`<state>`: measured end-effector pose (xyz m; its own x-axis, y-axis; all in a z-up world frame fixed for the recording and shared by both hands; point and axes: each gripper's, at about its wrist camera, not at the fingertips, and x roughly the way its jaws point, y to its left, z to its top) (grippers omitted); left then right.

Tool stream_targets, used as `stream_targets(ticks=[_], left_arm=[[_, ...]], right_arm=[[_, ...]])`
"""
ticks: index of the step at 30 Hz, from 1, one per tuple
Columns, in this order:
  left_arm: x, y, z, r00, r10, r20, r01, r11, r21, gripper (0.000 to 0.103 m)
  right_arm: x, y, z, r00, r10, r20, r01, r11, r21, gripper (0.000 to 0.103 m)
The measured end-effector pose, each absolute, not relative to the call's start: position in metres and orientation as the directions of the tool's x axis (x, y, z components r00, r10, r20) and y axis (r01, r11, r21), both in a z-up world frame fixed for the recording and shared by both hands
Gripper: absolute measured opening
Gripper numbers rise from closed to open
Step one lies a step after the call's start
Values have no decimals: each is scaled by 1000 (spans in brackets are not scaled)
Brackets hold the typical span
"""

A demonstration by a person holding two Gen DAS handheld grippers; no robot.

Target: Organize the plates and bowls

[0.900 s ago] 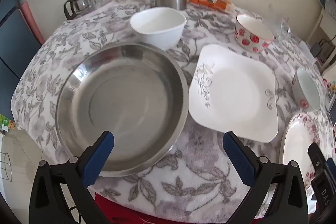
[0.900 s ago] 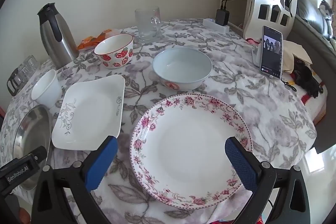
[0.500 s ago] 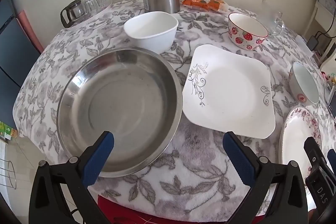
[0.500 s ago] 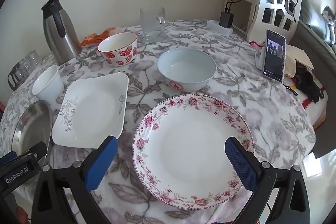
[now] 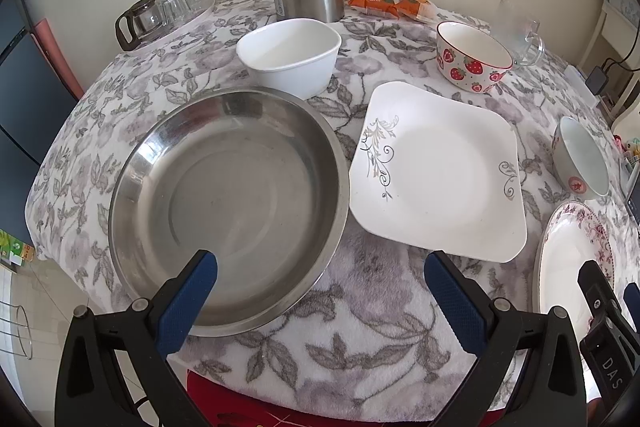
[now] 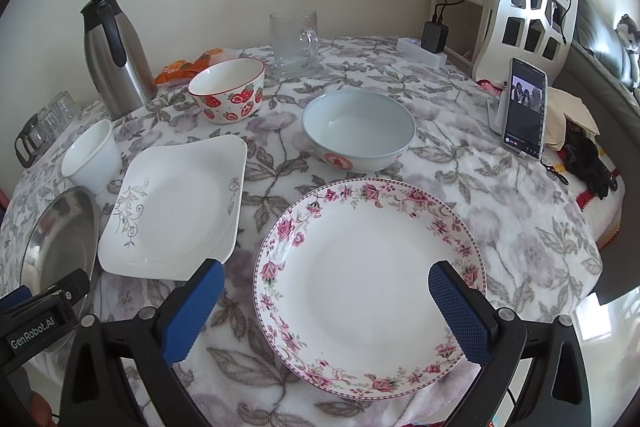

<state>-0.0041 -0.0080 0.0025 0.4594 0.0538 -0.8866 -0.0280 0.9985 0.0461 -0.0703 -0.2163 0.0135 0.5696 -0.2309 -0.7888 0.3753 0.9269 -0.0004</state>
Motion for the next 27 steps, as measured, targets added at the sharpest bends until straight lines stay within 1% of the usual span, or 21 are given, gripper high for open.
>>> stream_targets(ticks=[27], left_arm=[[-2, -8, -3, 436, 58, -898, -33, 998, 49, 103]], right_arm=[[-68, -216, 11, 554, -228, -801, 368, 930, -11, 103]])
